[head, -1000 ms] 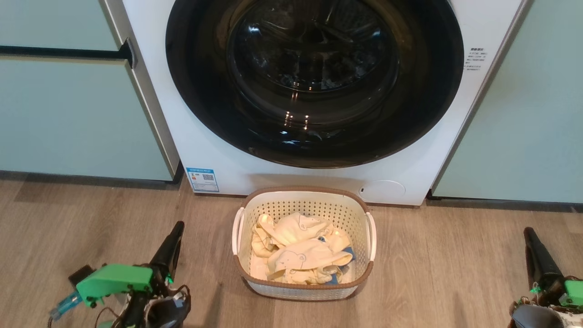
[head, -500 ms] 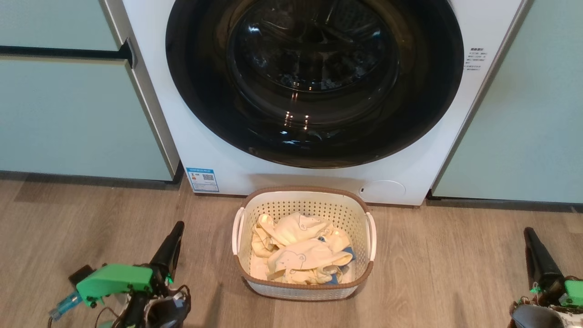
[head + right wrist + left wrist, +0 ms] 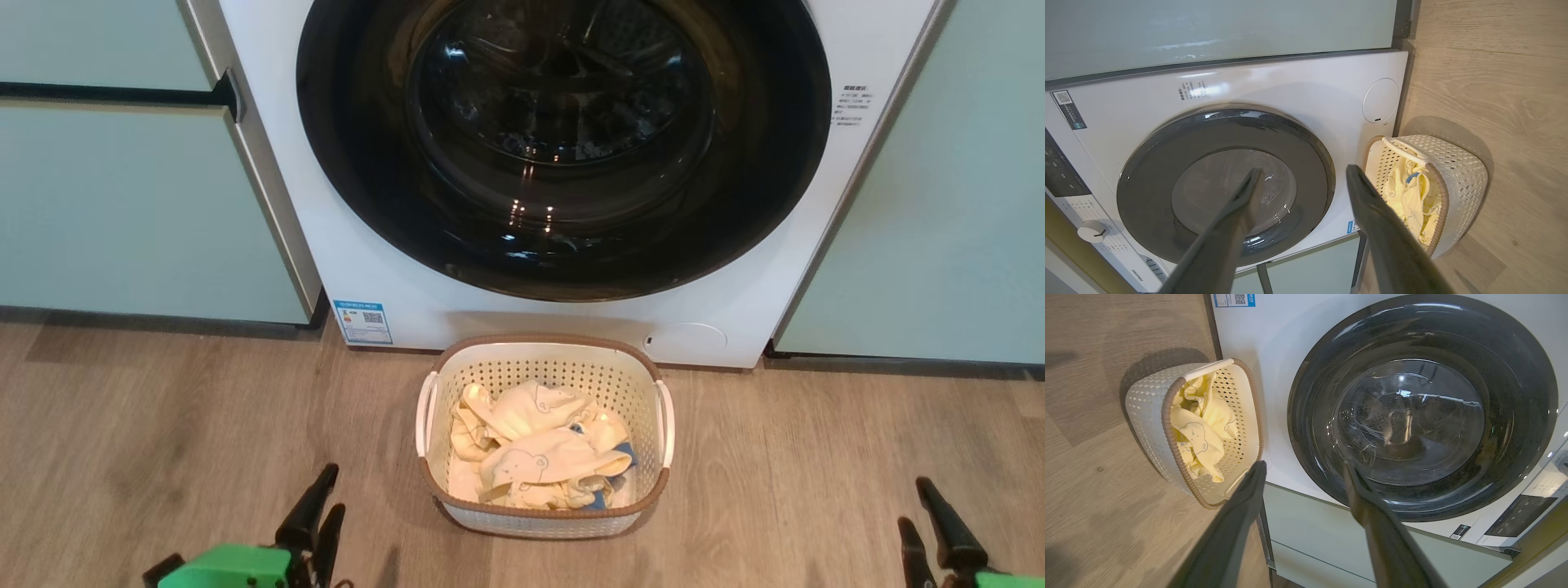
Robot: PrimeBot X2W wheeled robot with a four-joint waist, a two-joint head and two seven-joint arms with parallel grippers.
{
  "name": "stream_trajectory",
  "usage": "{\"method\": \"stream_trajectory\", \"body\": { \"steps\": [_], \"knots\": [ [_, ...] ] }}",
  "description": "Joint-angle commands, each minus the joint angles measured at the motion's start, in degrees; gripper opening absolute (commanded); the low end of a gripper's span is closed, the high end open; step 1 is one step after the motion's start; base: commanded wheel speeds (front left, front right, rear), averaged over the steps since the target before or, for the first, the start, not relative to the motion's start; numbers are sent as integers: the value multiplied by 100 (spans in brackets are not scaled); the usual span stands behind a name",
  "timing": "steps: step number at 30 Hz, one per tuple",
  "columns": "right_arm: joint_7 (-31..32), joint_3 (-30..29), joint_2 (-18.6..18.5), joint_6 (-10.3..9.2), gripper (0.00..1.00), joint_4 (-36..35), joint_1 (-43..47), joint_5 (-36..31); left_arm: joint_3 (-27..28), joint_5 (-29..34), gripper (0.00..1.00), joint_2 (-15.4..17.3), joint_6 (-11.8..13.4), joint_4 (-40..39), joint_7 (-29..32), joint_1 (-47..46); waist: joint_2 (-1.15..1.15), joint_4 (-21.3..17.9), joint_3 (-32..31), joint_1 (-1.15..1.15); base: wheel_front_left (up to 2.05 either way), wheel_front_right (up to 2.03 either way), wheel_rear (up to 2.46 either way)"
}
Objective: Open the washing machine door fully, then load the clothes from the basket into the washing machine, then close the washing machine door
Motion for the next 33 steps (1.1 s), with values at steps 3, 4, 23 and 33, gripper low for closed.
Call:
{"method": "stream_trajectory", "body": {
  "steps": [3, 4, 23, 33],
  "knots": [
    [-99, 36, -27, -1, 100, -239, -297, -45, -11, 153, 100, 48, -9, -209, -94, -300, 0, 0, 4, 0, 0, 0, 0],
    [-116, 44, -29, -1, 100, -253, -306, -62, -15, 190, 100, 50, -9, -218, -111, -313, 0, 1, 5, 0, 0, 0, 0],
    [-437, 107, -57, -4, 100, -553, -468, -1063, -71, 1241, 100, 74, -10, -424, -432, -539, 0, 7, 33, 0, 0, 0, 0],
    [-607, 220, -72, -6, 100, -832, -557, -1898, -83, 2068, 100, 87, -11, -585, -601, -664, 0, 19, 51, 0, 0, 0, 0]
  ]
}}
